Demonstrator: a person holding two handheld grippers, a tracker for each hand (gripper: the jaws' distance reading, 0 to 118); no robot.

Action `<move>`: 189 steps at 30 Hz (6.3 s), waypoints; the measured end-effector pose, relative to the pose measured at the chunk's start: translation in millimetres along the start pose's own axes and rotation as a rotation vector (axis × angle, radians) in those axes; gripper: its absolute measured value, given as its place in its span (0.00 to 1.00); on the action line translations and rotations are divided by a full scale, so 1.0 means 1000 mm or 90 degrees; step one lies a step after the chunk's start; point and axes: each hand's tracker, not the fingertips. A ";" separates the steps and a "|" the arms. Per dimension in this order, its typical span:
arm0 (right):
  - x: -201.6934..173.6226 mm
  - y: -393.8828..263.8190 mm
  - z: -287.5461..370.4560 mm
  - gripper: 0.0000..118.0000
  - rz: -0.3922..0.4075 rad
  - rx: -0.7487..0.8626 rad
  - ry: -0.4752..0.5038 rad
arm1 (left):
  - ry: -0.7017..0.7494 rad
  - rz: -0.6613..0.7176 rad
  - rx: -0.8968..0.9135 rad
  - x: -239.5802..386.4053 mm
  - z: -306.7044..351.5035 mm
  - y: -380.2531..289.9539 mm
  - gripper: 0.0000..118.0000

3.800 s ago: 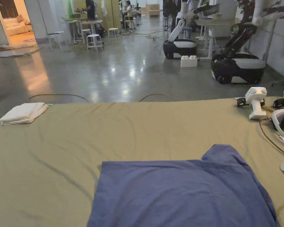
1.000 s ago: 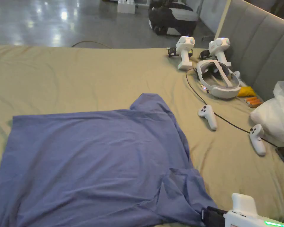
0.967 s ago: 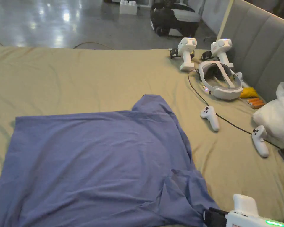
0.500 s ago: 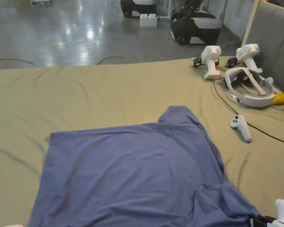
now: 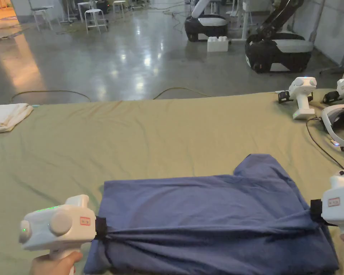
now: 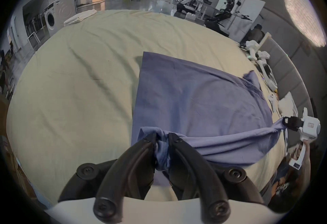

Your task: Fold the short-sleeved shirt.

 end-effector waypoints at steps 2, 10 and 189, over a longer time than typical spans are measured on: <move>-0.004 0.010 -0.021 0.05 -0.019 -0.024 -0.030 | -0.002 0.027 0.015 0.000 -0.009 0.011 0.13; -0.004 -0.006 0.011 0.61 -0.003 0.061 0.043 | -0.033 -0.018 0.180 -0.001 0.048 0.001 0.77; -0.010 -0.197 0.209 0.00 0.046 0.281 0.089 | 0.032 0.010 0.036 -0.020 -0.046 -0.022 0.35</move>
